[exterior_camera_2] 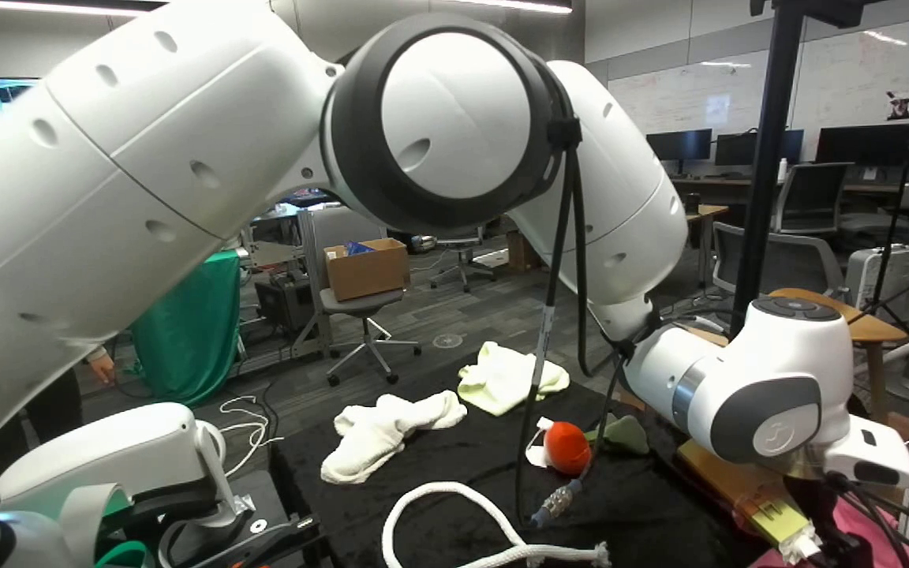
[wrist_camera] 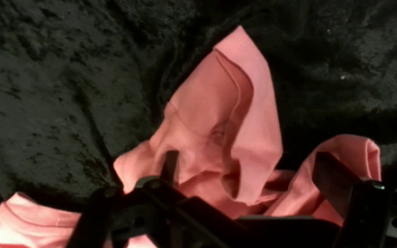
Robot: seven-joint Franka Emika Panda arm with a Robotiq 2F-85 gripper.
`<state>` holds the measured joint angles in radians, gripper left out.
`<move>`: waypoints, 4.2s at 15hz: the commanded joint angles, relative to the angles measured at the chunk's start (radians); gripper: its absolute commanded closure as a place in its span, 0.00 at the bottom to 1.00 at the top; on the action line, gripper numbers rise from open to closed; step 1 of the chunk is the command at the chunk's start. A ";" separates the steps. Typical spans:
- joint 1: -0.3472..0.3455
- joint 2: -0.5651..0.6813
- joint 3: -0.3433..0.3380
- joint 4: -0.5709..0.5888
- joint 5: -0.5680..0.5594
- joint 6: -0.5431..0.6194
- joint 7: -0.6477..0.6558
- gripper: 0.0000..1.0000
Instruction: Stack the objects on the table together
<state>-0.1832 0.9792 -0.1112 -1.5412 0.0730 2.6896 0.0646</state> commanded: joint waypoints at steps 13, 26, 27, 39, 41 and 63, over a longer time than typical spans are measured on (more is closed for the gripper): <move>0.058 0.066 -0.117 0.128 -0.007 0.033 0.199 0.00; 0.069 0.150 -0.109 0.271 -0.019 -0.115 0.210 0.26; 0.068 0.156 -0.109 0.283 -0.019 -0.127 0.212 0.30; 0.065 0.147 -0.111 0.329 -0.030 -0.210 0.213 0.97; 0.063 0.143 -0.109 0.336 -0.031 -0.229 0.209 0.93; 0.054 -0.695 -0.097 -0.453 -0.259 -0.164 -0.104 0.95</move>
<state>-0.1342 0.4747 -0.2157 -1.8208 -0.1346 2.5045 0.0315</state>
